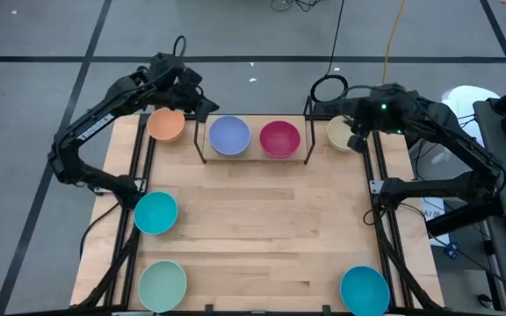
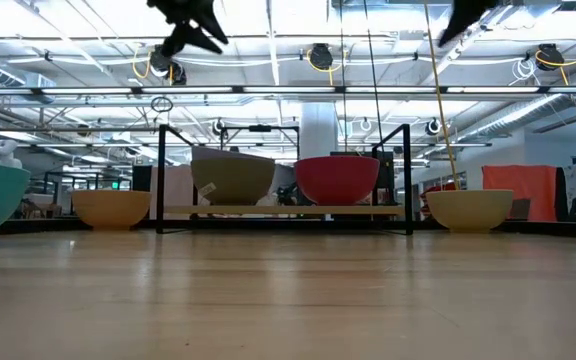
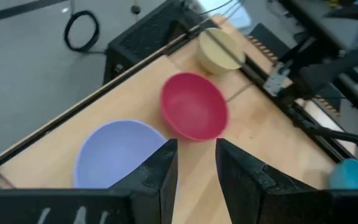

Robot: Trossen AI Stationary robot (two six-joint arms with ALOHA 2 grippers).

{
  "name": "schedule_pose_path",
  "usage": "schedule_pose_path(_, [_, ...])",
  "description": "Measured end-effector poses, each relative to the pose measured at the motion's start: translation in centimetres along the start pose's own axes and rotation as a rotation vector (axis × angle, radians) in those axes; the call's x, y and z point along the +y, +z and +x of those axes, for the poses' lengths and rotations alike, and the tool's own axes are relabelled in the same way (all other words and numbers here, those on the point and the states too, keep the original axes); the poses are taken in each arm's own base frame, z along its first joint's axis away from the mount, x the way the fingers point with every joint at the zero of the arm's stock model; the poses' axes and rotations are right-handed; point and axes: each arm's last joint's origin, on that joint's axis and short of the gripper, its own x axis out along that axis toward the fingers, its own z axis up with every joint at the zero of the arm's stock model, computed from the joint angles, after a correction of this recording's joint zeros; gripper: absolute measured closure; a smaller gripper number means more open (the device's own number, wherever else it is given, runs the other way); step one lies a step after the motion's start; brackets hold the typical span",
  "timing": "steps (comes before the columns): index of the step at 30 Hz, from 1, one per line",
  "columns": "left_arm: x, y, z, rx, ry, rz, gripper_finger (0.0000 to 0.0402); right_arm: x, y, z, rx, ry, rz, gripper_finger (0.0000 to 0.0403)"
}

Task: Place and stack bowls onto a shelf
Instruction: Stack the brown bowl on top of the pink bowl on the shelf

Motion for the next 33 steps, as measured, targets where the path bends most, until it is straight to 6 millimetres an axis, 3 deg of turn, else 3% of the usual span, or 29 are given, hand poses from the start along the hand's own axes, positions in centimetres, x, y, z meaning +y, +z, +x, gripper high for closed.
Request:
schedule_pose_path(6, [-1.4, -0.5, -1.4, -0.025, -0.042, 0.06, 0.0289, 0.5, -1.9, 0.3, 0.249, 0.034, 0.062, 0.0287])
schedule_pose_path(18, [-1.8, -0.6, -2.2, -0.042, -0.052, 0.07, 0.0289, -0.8, -1.6, 2.8, 0.354, 0.102, 0.374, 0.0287])
schedule_pose_path(23, [-1.7, -0.8, -2.2, -0.022, -0.045, 0.067, 0.0289, -1.9, -2.1, 5.1, 0.436, 0.138, 0.448, 0.0287])
schedule_pose_path(33, [-1.4, -1.7, -2.2, 0.068, -0.018, 0.051, 0.0289, -1.5, -6.4, 11.3, 0.511, 0.241, 0.354, 0.0287])
